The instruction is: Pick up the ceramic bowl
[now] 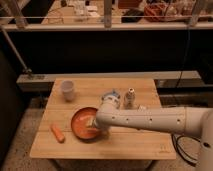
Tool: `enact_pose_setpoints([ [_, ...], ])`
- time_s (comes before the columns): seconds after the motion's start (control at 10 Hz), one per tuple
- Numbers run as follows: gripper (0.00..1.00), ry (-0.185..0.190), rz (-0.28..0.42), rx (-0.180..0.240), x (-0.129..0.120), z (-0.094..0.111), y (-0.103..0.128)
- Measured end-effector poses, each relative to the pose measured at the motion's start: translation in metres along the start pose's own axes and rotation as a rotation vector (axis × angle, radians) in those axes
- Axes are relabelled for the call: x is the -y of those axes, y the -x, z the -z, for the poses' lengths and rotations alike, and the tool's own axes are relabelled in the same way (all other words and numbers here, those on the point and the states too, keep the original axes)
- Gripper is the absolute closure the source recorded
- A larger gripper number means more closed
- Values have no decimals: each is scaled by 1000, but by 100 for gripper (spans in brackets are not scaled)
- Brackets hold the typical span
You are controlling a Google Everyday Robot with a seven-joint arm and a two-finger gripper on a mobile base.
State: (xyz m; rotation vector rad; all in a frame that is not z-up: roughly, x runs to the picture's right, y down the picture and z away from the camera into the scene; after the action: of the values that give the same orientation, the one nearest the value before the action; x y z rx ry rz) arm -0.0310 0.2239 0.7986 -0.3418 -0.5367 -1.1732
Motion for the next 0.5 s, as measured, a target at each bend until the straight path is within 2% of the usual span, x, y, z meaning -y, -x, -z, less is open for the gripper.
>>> enact_pose_setpoints([
  [0.1,31,-1,1,3,0,-1,2],
  [0.3,52,-5,1,8,-1,-1,5],
  [0.5,67,-6,-1,11,-2,-1,7],
])
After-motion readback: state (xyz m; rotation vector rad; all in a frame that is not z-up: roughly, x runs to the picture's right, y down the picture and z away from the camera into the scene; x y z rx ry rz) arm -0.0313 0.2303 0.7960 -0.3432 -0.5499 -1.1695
